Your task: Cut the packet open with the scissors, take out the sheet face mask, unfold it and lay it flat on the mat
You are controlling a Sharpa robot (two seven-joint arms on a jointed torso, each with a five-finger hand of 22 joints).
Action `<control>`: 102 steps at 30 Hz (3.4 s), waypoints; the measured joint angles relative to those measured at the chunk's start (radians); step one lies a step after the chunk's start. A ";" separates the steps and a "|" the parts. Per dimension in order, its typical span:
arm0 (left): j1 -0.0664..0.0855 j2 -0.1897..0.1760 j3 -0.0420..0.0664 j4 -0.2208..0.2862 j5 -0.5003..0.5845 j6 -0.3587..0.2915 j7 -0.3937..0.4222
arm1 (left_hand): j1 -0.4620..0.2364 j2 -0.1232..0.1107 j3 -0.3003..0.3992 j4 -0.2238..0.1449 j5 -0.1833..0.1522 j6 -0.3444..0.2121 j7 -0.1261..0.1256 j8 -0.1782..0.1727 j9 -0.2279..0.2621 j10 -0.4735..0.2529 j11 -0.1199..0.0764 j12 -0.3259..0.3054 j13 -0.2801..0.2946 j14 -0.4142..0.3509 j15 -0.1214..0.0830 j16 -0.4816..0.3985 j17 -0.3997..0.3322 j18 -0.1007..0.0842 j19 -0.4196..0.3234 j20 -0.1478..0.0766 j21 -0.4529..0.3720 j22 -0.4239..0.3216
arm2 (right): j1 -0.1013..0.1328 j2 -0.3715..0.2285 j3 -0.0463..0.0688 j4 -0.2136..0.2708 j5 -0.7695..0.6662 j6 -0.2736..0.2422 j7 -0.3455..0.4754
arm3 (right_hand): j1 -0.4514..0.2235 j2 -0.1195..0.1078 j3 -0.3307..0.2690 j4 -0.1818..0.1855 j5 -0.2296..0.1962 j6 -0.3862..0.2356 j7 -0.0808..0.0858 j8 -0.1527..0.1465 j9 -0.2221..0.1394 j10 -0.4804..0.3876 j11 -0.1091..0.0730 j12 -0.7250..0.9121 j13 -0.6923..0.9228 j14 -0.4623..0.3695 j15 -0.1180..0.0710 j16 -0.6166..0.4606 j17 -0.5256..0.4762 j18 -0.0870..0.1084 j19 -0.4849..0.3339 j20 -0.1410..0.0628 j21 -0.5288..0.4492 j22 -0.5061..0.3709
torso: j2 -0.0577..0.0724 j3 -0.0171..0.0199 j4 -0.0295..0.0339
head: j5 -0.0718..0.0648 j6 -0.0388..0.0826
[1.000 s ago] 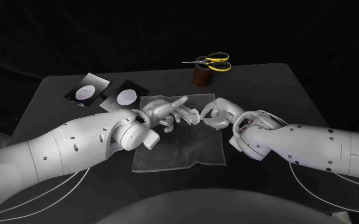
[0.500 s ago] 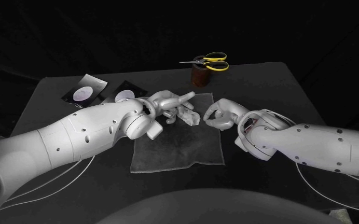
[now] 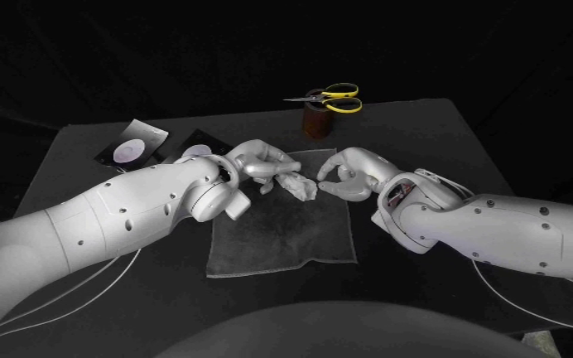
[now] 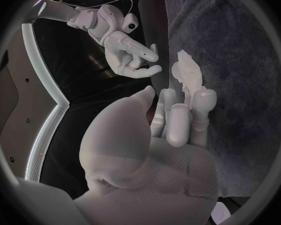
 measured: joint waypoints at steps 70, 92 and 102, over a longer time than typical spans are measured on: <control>-0.036 -0.036 -0.003 0.083 -0.289 -0.084 -0.096 | 0.038 -0.105 0.212 -0.086 0.000 -0.033 0.005 0.127 0.102 0.095 0.005 0.003 -0.027 0.111 0.001 0.032 0.151 -0.015 0.139 -0.002 0.091 0.162 | 0.019 0.182 -0.002 -0.232 -0.271 0.062 0.002 | 0.111 0.087 -0.001 0.080 -0.102 0.161 -0.051 -0.028 -0.007 0.000 -0.040 0.129 0.000 0.000 -0.033 0.050 0.000 -0.017 0.111 -0.029 0.127 0.033 | -0.001 -0.0008 -0.0001 | 0.001 0.000; -0.036 -0.014 -0.003 0.058 -0.289 -0.092 -0.099 | 0.029 -0.106 0.215 -0.083 0.000 -0.037 0.008 0.127 0.101 0.095 0.005 0.008 -0.023 0.111 0.001 0.036 0.151 -0.015 0.143 -0.005 0.095 0.162 | 0.032 0.165 0.000 -0.276 -0.016 0.014 0.020 | 0.117 0.094 0.011 0.084 -0.099 0.161 -0.051 -0.028 -0.007 0.002 -0.045 0.139 0.000 -0.001 -0.033 0.049 0.001 -0.024 0.120 -0.031 0.133 0.037 | -0.001 -0.0001 -0.0016 | 0.002 0.000; -0.036 -0.008 -0.003 0.046 -0.290 -0.102 -0.101 | 0.024 -0.111 0.231 -0.086 0.000 -0.073 0.019 0.112 0.090 0.099 0.009 0.017 -0.017 0.113 0.003 0.036 0.152 -0.015 0.147 -0.002 0.100 0.169 | 0.042 0.180 0.000 -0.307 0.095 0.036 0.007 | 0.117 0.094 0.011 0.084 -0.100 0.161 -0.051 -0.028 -0.007 0.002 -0.045 0.139 0.000 0.000 -0.034 0.048 0.000 -0.024 0.120 -0.030 0.123 0.033 | -0.001 -0.0001 -0.0007 | -0.005 0.000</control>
